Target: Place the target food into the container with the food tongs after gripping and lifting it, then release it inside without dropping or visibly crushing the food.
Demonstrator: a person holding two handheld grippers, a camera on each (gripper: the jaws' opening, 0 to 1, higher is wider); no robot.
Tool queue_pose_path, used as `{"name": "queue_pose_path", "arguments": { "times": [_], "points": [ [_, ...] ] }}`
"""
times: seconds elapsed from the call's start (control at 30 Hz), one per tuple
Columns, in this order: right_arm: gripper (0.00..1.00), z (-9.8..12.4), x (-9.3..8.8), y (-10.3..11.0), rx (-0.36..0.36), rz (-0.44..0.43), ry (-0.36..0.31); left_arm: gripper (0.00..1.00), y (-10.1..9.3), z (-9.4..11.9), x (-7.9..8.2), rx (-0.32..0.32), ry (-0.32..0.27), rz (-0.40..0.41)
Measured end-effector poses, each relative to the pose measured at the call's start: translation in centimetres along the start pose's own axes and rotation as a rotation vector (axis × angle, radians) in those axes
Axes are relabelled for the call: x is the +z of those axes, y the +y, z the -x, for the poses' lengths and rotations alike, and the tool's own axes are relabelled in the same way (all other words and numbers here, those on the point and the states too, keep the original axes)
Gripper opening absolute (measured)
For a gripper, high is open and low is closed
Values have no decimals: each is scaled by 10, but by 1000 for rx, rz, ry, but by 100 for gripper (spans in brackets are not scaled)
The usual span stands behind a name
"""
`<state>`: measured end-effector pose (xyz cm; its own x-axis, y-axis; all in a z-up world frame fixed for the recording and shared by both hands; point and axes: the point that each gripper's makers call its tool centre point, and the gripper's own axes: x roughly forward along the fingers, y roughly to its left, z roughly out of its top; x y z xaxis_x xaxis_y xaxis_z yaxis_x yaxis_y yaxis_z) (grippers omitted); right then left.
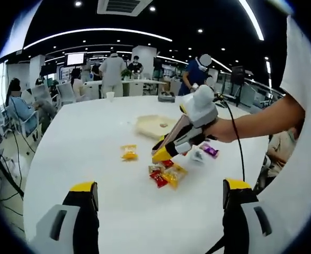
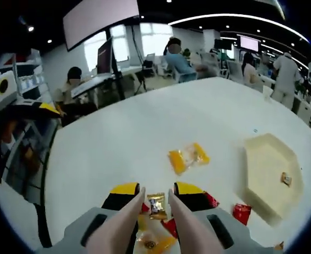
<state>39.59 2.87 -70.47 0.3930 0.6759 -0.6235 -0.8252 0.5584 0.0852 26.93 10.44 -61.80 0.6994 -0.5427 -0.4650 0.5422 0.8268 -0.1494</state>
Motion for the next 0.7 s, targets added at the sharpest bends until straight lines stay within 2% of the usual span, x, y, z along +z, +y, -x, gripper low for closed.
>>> {"name": "queue_pose_path", "arguments": {
  "times": [0.13, 0.23, 0.47, 0.53, 0.6, 0.7],
  "points": [
    [25, -3, -5, 4, 4, 33, 25, 98, -1, 7, -3, 8, 24, -10],
    [25, -4, -5, 5, 9, 38, 19, 97, -1, 12, 3, 18, -18, -4],
    [25, -11, -13, 4, 19, 61, 44, 97, -6, 14, -2, 35, -3, -16],
    [25, -12, -15, 4, 18, 60, 53, 97, -2, 17, -4, 53, 10, -4],
    [25, -16, -16, 5, 26, 69, 54, 97, -2, 20, -2, 60, -10, -1],
    [24, -20, -25, 6, 28, 79, 81, 98, -2, 21, -7, 83, 0, 23]
  ]
}}
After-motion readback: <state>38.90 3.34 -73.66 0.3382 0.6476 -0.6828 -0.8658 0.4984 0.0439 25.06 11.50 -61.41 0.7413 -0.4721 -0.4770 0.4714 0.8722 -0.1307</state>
